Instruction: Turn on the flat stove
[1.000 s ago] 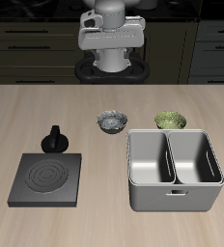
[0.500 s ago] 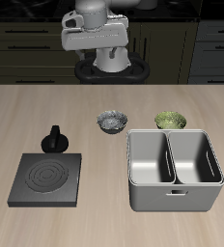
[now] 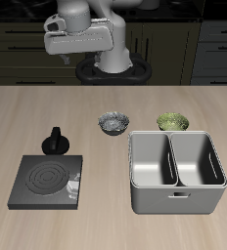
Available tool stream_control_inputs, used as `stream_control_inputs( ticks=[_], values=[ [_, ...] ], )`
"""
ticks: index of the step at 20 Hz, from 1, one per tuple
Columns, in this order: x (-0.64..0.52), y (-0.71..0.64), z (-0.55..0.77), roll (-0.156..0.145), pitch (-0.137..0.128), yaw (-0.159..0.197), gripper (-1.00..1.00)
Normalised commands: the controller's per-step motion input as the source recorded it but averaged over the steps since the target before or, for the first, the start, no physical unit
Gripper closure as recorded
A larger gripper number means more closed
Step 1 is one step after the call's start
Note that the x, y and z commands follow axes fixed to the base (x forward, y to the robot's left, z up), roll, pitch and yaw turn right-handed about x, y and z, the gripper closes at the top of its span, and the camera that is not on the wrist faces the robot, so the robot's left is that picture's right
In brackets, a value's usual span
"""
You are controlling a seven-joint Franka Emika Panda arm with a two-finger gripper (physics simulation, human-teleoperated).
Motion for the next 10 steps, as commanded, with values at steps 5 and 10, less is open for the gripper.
stream_control_inputs(
  ticks=[5,10],
  values=[
    [0.19,-0.31,-0.07,-0.021,0.001,-0.009,-1.0],
    [0.22,-0.21,-0.04,0.011,-0.009,0.01,-1.0]
  ],
)
